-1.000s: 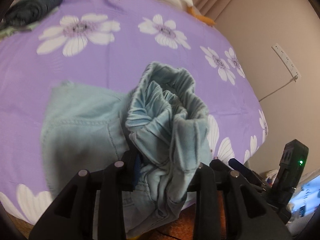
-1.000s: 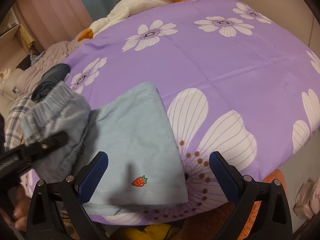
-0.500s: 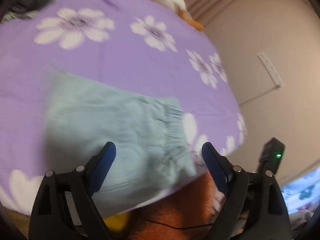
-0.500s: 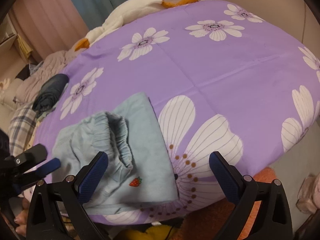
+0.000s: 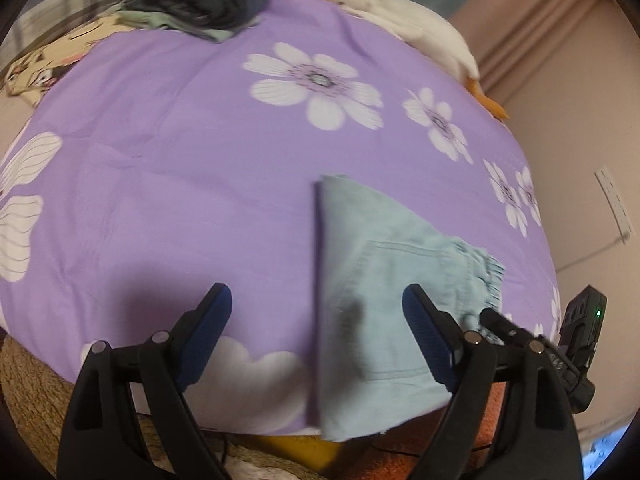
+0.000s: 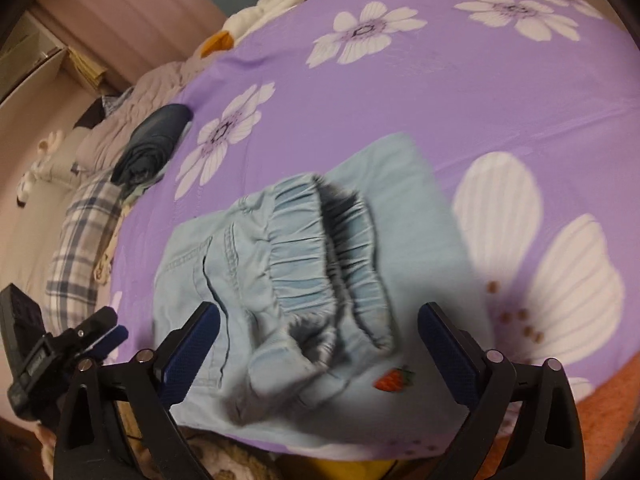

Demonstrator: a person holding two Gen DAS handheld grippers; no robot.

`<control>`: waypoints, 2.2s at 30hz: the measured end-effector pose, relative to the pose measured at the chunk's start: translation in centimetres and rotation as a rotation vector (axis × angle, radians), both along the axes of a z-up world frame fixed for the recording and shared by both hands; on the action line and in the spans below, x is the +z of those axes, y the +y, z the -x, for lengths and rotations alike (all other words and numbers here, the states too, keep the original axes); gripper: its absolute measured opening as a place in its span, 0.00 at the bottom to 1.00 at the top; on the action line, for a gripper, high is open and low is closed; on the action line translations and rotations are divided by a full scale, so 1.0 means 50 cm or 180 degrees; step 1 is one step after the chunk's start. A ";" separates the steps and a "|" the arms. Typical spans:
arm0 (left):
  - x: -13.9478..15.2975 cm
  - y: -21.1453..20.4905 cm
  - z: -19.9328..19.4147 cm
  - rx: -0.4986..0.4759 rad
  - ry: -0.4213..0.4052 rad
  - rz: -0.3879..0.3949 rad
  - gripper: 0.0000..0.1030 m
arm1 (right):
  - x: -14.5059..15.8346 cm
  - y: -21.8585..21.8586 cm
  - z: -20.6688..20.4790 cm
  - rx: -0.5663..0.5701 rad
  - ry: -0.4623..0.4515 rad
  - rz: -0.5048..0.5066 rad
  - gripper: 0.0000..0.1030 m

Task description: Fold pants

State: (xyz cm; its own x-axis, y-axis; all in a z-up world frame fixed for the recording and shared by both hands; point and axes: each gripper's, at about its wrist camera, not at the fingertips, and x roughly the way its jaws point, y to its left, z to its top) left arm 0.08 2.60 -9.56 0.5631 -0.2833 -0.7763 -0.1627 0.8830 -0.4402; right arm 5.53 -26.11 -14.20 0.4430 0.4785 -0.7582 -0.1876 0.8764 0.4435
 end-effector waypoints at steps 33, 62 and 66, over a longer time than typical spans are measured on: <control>-0.089 -0.096 -0.105 -0.0695 0.0342 0.0317 0.39 | 0.003 -0.090 0.033 -0.0397 -0.0222 0.0270 0.25; -0.106 -0.172 0.028 -0.1098 0.0408 0.0268 0.39 | 0.013 -0.120 0.068 -0.0257 -0.0223 0.0205 0.38; -0.106 -0.175 0.031 -0.1079 0.0421 0.0234 0.38 | 0.022 -0.121 0.082 -0.0250 -0.0279 0.0117 0.27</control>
State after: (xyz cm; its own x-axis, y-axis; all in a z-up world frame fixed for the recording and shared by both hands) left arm -1.47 -6.15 -14.84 0.3239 -0.4943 -0.8067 0.0740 0.8633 -0.4992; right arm 1.45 -32.13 -13.12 0.5434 0.4122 -0.7312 -0.1544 0.9053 0.3956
